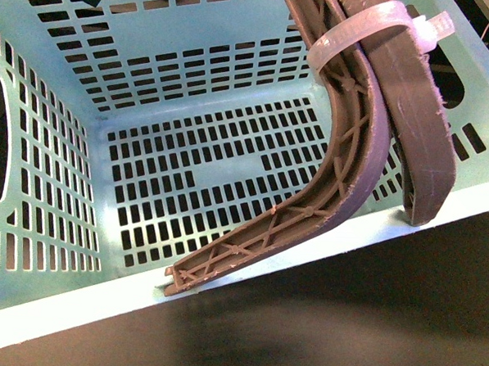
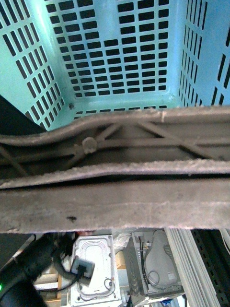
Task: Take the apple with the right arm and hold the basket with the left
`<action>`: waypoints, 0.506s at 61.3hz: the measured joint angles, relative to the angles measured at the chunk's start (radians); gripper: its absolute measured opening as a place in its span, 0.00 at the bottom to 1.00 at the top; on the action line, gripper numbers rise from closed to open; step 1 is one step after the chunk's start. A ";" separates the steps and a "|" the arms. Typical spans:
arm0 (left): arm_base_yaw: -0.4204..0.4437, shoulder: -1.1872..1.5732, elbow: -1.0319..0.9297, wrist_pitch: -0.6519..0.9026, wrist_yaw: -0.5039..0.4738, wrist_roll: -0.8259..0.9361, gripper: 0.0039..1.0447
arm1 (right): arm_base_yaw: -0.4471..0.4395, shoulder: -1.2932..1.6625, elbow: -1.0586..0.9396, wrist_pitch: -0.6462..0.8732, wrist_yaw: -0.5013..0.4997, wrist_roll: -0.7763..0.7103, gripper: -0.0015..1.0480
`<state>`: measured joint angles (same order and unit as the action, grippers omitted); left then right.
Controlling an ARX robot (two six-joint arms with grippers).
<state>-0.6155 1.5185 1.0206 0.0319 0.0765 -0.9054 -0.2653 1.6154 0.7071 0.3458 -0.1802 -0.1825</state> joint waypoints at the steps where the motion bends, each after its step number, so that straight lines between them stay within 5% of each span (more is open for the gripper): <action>1: 0.000 0.000 0.000 0.000 0.000 0.000 0.15 | 0.002 -0.019 0.000 -0.007 -0.004 0.004 0.76; 16: 0.000 0.000 0.000 0.000 0.001 0.000 0.15 | 0.112 -0.289 0.031 -0.108 -0.025 0.088 0.76; 31: 0.000 0.000 0.000 0.000 0.001 0.000 0.15 | 0.362 -0.406 0.043 -0.144 0.048 0.175 0.76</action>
<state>-0.6155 1.5185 1.0206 0.0319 0.0772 -0.9054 0.0963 1.2091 0.7506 0.2020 -0.1322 -0.0078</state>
